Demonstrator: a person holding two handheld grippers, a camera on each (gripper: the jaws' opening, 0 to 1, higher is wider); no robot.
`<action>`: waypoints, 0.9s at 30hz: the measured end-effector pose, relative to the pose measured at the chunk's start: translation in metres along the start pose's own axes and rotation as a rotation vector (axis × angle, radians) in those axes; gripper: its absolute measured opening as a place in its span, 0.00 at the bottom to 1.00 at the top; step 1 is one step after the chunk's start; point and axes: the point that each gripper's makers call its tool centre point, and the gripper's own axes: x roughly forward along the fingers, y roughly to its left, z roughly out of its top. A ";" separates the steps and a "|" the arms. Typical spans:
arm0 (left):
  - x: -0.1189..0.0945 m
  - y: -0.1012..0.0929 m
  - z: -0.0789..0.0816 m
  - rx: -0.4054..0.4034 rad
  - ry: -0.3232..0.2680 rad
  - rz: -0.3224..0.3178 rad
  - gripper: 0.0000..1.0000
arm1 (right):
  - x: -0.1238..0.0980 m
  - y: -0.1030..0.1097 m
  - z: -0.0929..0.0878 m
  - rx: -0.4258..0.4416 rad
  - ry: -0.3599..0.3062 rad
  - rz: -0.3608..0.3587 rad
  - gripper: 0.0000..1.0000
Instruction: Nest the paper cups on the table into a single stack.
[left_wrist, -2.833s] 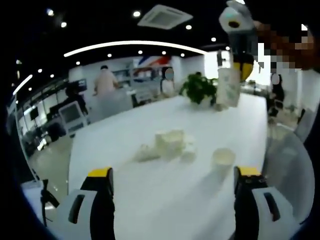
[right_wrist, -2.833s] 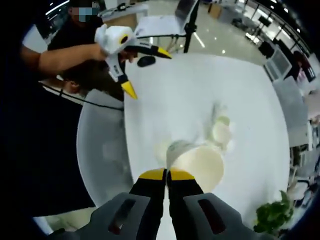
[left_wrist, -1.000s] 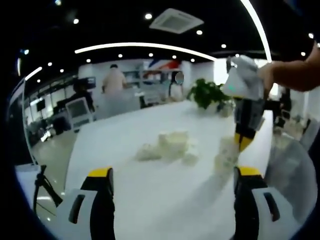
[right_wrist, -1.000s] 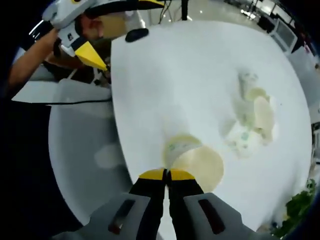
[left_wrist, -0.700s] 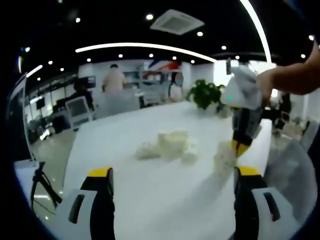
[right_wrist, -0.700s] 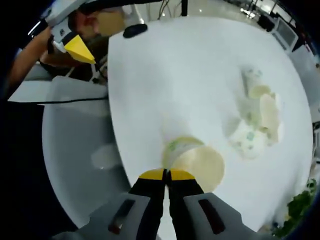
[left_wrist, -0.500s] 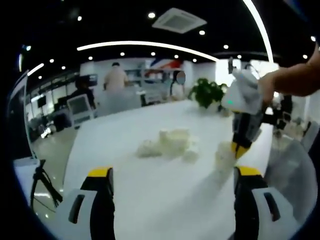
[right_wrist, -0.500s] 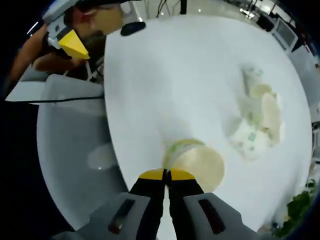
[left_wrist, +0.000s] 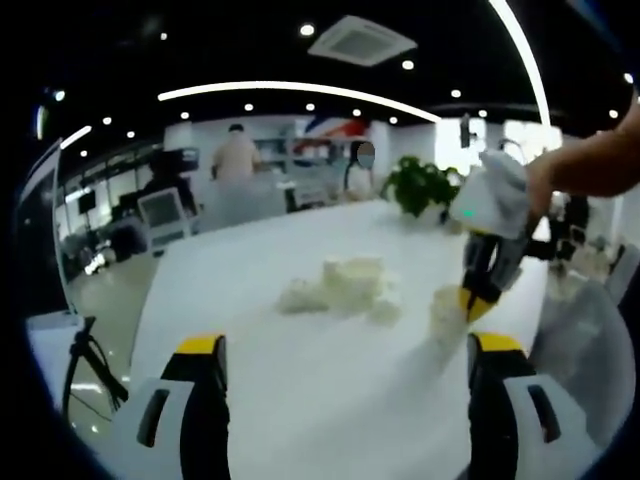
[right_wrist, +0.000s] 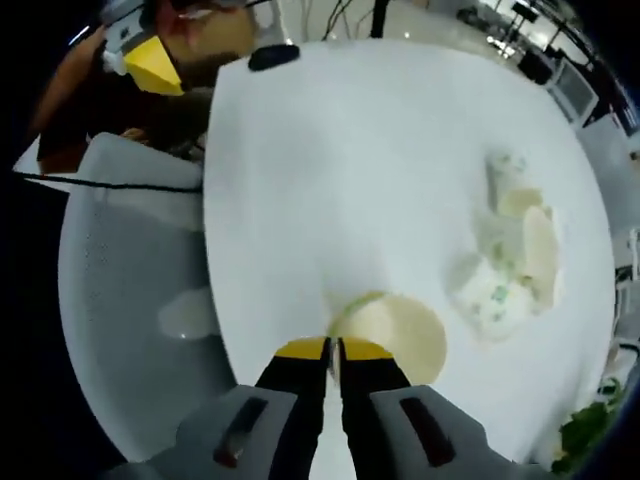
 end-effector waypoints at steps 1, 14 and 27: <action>0.000 0.000 0.001 -0.001 -0.002 0.001 0.99 | -0.001 0.000 0.001 -0.005 -0.006 -0.001 0.11; -0.001 0.006 0.015 -0.007 -0.026 0.013 0.99 | -0.076 -0.020 0.022 0.087 -0.343 -0.031 0.38; 0.000 0.007 0.012 -0.025 -0.036 0.019 0.99 | -0.095 -0.043 -0.014 0.227 -0.664 -0.206 0.52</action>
